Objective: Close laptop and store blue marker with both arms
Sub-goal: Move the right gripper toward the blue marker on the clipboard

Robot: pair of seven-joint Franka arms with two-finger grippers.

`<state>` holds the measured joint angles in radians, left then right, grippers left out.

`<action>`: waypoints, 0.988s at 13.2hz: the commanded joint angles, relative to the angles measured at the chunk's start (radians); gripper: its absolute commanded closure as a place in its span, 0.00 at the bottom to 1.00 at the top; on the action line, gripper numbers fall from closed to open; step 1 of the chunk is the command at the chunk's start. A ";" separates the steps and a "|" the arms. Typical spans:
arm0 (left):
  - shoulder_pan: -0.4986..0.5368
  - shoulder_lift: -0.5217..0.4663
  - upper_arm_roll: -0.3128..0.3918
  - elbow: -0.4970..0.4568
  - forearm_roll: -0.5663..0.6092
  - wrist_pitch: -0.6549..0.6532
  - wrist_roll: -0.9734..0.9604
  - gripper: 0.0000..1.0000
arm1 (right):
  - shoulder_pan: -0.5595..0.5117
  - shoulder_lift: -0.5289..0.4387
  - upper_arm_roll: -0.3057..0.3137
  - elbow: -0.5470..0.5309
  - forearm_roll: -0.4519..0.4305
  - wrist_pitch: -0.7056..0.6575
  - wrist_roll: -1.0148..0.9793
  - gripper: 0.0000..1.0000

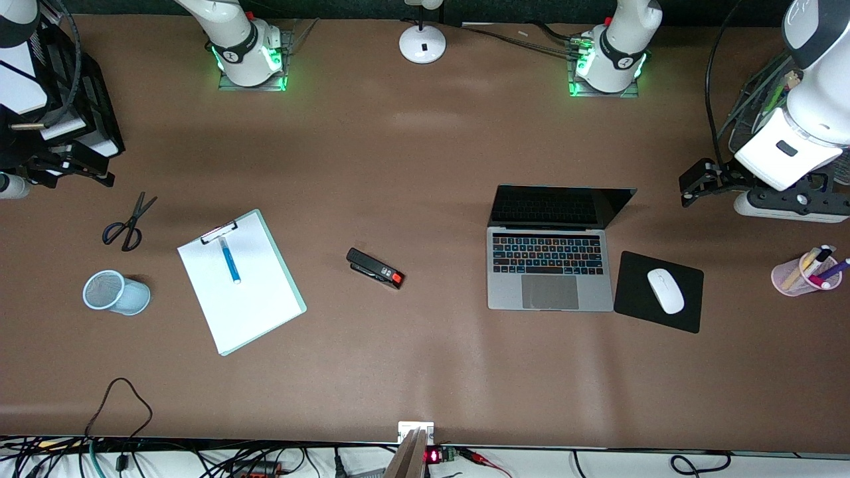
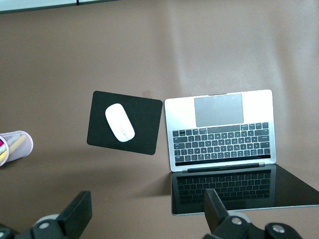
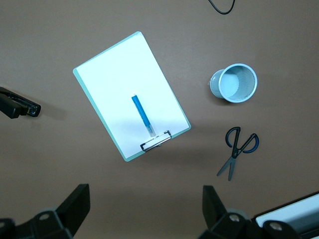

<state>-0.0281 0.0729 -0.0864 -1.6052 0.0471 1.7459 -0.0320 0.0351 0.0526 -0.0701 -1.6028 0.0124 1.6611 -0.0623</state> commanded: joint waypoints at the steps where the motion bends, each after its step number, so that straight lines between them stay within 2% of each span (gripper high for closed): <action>1: 0.005 -0.002 -0.004 0.016 0.013 -0.023 0.015 0.00 | -0.006 -0.016 0.001 -0.009 0.020 -0.009 -0.019 0.00; 8: 0.005 -0.004 -0.004 0.016 0.011 -0.025 0.015 0.00 | -0.008 0.006 0.001 -0.008 0.017 -0.006 -0.016 0.00; 13: 0.005 0.016 -0.003 0.047 0.014 -0.025 0.012 0.00 | -0.003 0.096 0.004 -0.012 0.017 0.035 -0.018 0.00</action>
<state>-0.0279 0.0731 -0.0861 -1.6004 0.0471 1.7432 -0.0320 0.0352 0.1171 -0.0696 -1.6130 0.0124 1.6721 -0.0623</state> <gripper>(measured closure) 0.000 0.000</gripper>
